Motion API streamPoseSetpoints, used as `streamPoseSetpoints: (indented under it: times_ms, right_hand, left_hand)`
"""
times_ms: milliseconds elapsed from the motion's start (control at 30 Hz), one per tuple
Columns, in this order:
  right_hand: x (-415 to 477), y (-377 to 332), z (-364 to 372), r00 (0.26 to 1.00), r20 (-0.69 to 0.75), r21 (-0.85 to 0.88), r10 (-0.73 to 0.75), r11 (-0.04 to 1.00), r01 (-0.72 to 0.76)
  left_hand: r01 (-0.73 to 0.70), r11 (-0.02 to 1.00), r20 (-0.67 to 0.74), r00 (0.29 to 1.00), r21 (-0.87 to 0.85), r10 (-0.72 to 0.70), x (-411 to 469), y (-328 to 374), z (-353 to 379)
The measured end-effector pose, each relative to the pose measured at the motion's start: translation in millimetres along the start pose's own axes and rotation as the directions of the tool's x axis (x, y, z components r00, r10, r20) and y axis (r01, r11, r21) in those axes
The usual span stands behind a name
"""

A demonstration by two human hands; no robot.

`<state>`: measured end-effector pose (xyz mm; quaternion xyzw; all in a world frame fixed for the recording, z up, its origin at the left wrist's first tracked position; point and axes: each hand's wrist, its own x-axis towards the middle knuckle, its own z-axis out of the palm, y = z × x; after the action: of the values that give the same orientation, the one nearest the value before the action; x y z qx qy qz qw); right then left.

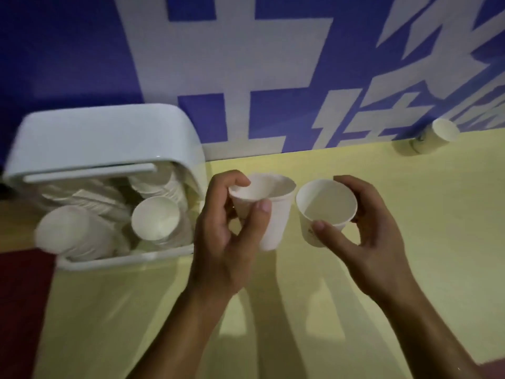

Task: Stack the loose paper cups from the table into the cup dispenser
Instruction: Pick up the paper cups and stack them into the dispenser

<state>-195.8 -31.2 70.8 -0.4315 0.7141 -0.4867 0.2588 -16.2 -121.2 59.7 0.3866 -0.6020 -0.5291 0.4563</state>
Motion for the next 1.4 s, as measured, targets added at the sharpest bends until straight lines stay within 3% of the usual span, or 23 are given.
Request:
streamPoseSetpoints:
  times_ms: [233, 433, 867, 1133, 1400]
  right_hand:
    - [-46, -39, 81, 0.992, 0.118, 0.041, -0.034, 0.999, 0.029]
    - [-50, -54, 112, 0.989, 0.145, 0.077, -0.038, 0.997, 0.027]
    - [-39, -44, 113, 0.991, 0.135, 0.107, 0.010, 0.994, -0.025]
    - [-37, -38, 117, 0.990, 0.137, 0.118, 0.038, 0.992, -0.054]
    - [-26, -48, 131, 0.995, 0.096, 0.168, -0.014, 0.986, -0.002]
  left_hand:
    - [0.001, 1.000, -0.132, 0.991, 0.032, 0.003, -47, 13, -110]
    - [-0.051, 0.995, -0.219, 0.973, 0.084, 0.068, -39, 16, -158]
    - [-0.047, 0.977, -0.170, 0.982, 0.209, 0.083, -7, -24, -148]
    - [0.010, 0.892, -0.113, 0.993, 0.452, 0.046, -5, -53, -147]
    - [0.129, 0.936, -0.113, 0.989, 0.328, -0.097, -7, -76, -149]
